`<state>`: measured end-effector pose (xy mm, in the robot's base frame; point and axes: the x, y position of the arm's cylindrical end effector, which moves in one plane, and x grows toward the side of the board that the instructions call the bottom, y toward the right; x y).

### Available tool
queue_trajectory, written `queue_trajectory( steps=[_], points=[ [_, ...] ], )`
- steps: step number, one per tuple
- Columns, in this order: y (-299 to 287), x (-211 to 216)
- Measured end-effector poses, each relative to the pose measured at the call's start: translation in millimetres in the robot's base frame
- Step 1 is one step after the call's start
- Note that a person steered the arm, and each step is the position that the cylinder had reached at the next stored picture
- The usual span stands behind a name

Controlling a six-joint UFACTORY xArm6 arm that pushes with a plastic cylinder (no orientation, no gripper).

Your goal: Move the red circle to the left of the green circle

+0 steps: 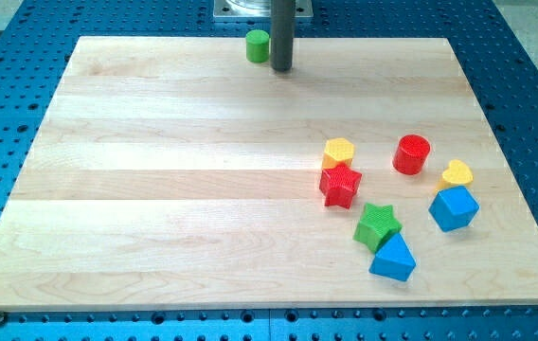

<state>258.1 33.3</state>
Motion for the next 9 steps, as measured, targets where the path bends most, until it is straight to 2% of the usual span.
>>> queue_trajectory(
  steps=[3,4,5,6,7,9],
  points=[
    [116.8,123.6],
    [186.1,192.2],
    [229.1,197.1],
    [247.8,189.0],
    [182.2,212.4],
    [-1.3,192.6]
  ],
)
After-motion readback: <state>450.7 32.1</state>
